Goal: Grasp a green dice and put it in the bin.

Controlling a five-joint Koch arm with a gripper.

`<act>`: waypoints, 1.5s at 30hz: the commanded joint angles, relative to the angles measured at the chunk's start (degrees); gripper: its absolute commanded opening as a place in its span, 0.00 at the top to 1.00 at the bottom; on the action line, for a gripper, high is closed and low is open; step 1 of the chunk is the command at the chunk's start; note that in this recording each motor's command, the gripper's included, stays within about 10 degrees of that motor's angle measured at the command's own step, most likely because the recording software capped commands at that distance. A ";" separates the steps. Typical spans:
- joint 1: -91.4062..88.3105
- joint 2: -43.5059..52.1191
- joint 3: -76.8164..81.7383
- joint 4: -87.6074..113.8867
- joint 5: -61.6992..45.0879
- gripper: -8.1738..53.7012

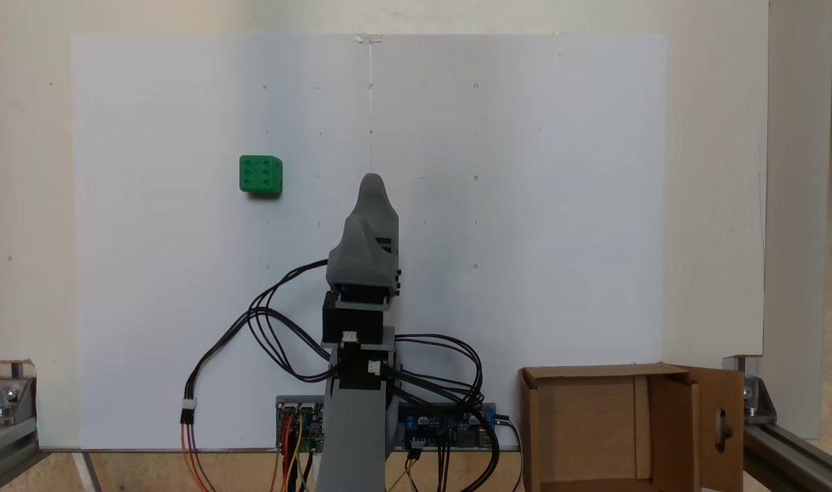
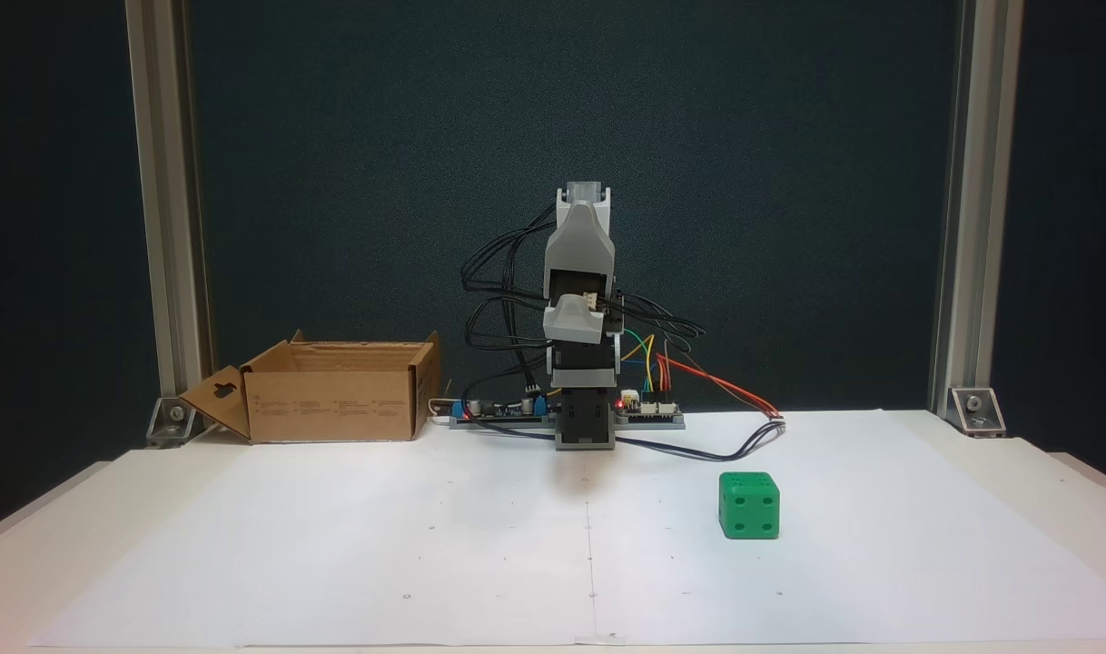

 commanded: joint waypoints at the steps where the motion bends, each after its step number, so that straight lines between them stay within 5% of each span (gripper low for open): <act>1: 1.05 5.98 2.90 10.00 4.57 0.15; 38: -0.35 5.89 2.11 13.01 4.04 0.16; 45: 0.53 5.98 -9.32 32.87 3.78 0.15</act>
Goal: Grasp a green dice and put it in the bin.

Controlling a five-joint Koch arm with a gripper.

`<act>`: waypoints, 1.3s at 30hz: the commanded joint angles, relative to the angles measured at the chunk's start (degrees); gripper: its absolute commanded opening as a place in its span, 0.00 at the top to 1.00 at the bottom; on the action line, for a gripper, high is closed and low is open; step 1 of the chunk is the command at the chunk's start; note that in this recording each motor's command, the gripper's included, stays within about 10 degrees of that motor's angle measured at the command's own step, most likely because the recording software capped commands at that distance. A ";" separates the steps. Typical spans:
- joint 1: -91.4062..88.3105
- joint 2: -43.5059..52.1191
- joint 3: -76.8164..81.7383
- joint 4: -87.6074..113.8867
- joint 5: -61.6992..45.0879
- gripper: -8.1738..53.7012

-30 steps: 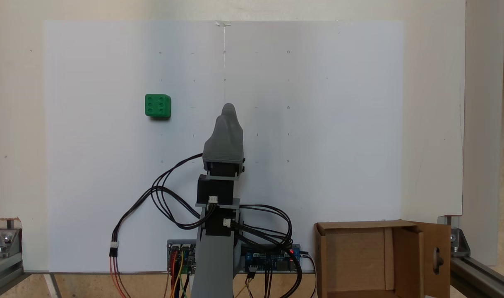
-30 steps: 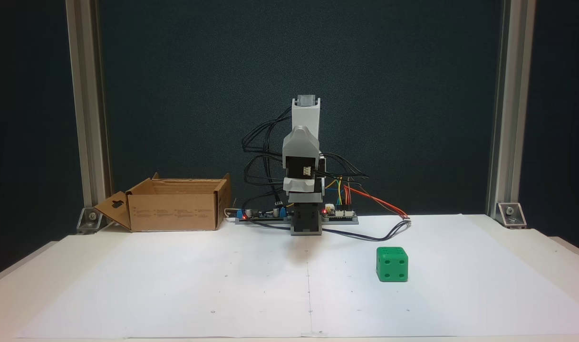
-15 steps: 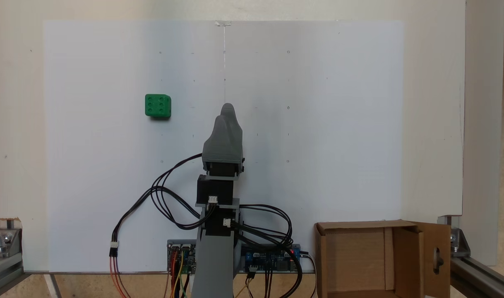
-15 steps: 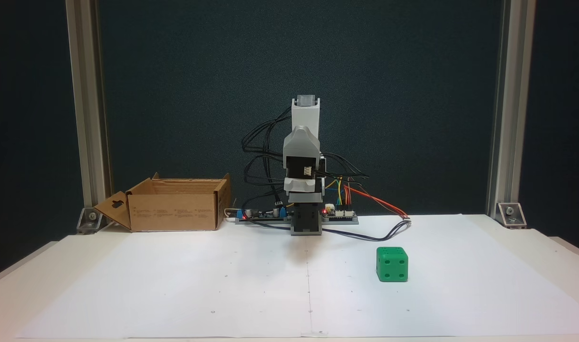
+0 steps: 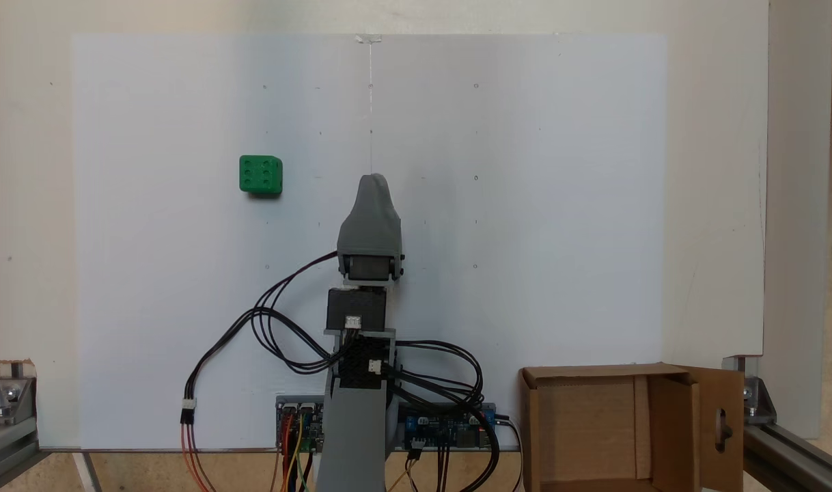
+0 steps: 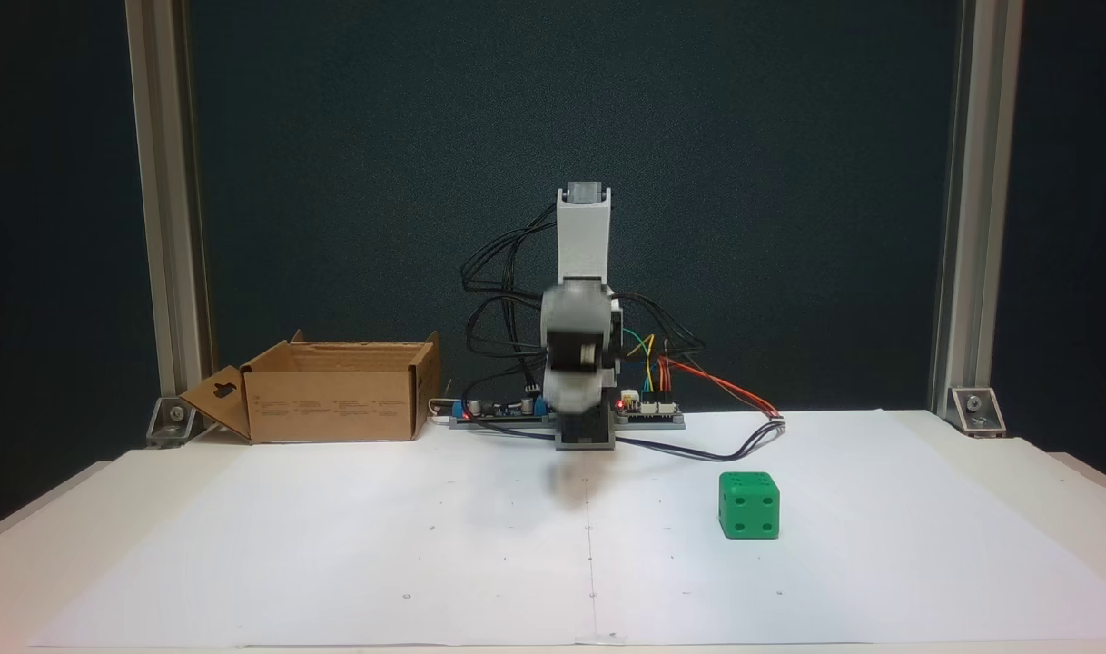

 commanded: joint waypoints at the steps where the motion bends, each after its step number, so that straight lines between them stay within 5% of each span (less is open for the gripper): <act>1: 0.26 5.98 -7.38 8.35 1.58 0.15; 24: -4.48 5.54 -48.08 96.48 9.05 0.19; 28: -10.20 5.01 -51.33 98.53 12.04 0.19; 39: -18.63 -16.08 -75.06 111.27 23.99 0.18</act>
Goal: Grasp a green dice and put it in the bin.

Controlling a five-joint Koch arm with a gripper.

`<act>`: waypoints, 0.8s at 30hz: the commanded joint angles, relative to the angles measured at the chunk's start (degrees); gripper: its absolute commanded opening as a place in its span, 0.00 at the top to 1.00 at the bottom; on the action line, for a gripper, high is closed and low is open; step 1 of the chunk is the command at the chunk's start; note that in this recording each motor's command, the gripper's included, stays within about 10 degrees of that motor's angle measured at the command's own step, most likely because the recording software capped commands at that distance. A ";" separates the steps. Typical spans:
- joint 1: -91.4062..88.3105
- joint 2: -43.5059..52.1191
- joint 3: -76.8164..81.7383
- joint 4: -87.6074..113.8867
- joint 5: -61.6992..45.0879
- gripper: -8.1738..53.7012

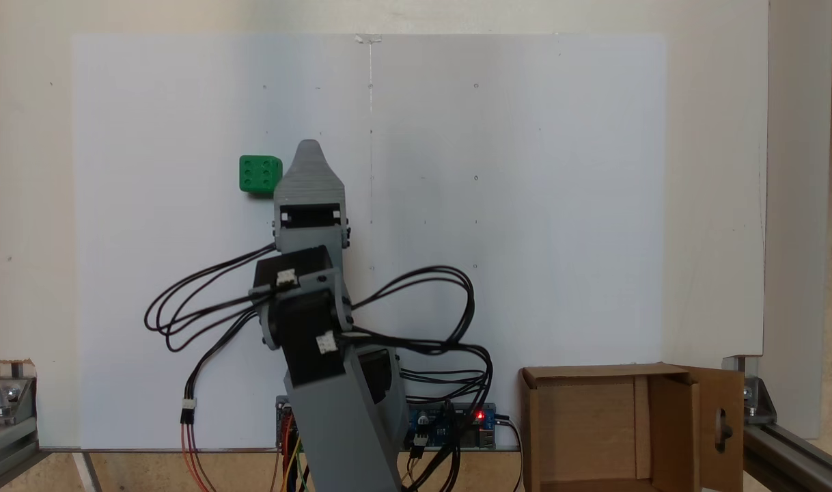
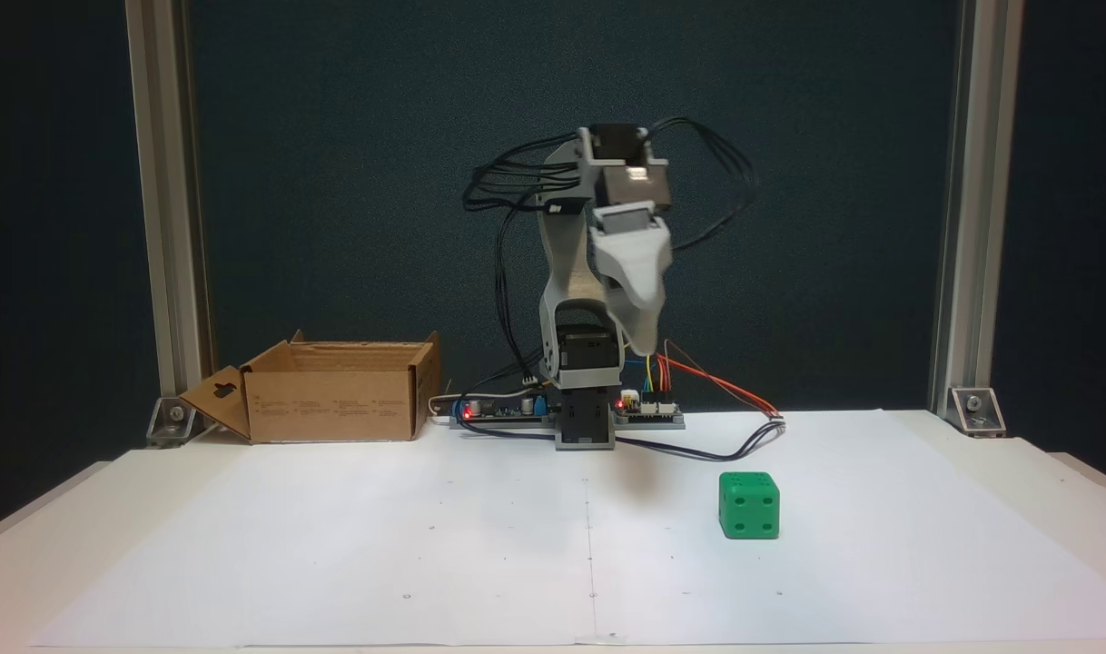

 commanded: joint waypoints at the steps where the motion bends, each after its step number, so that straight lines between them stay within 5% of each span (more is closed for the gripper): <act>1: -0.88 -2.99 -7.38 3.16 6.68 0.18; 13: -5.45 -11.95 -18.02 8.53 22.59 0.17; 24: -13.71 -19.95 -25.84 8.26 24.61 0.17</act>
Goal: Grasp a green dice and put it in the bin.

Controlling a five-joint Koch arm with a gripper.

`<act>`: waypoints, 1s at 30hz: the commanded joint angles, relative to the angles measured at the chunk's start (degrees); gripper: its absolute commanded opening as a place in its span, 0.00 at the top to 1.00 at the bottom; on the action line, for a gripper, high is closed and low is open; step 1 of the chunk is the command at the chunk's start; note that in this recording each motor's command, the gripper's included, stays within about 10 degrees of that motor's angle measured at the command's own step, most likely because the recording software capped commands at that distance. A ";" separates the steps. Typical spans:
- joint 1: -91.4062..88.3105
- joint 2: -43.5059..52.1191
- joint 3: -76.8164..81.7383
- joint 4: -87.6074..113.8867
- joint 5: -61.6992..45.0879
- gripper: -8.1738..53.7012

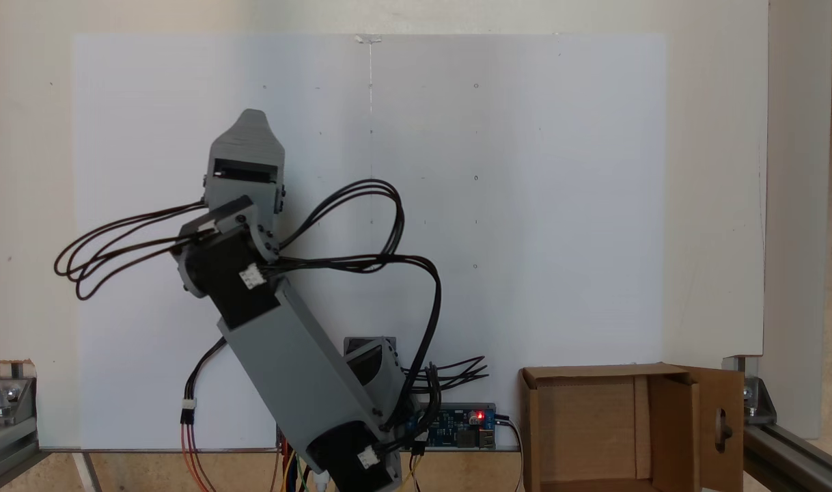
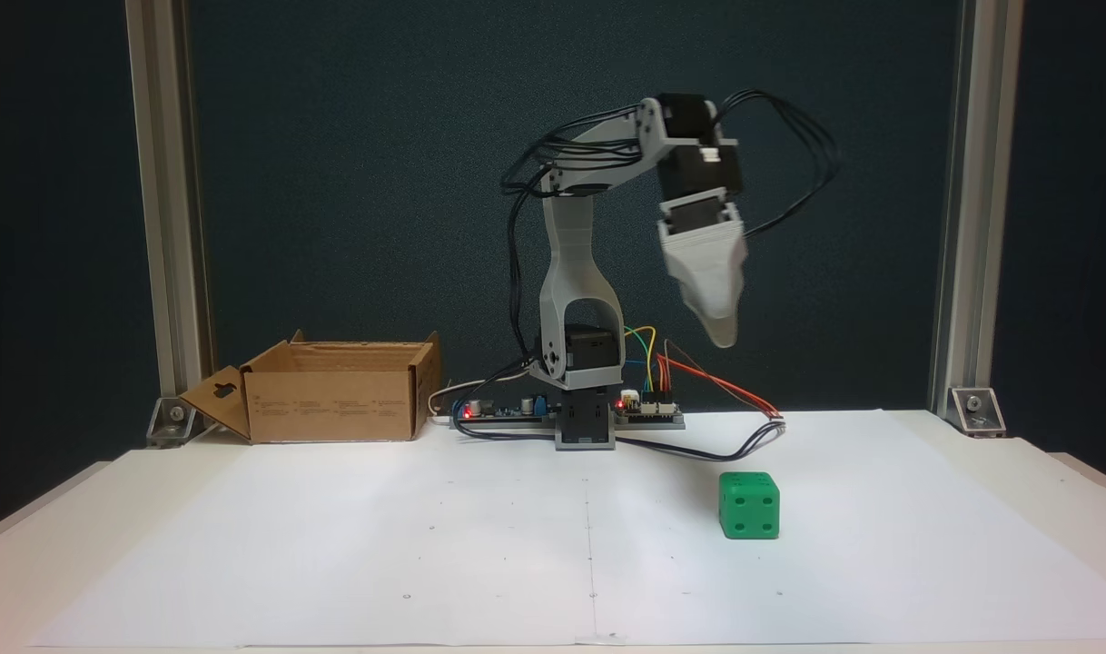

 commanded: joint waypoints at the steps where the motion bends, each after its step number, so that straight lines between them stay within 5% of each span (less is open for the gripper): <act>1: -1.32 -1.49 -4.83 -0.44 4.22 0.17; 30: 3.25 -12.57 -25.05 30.06 4.75 0.15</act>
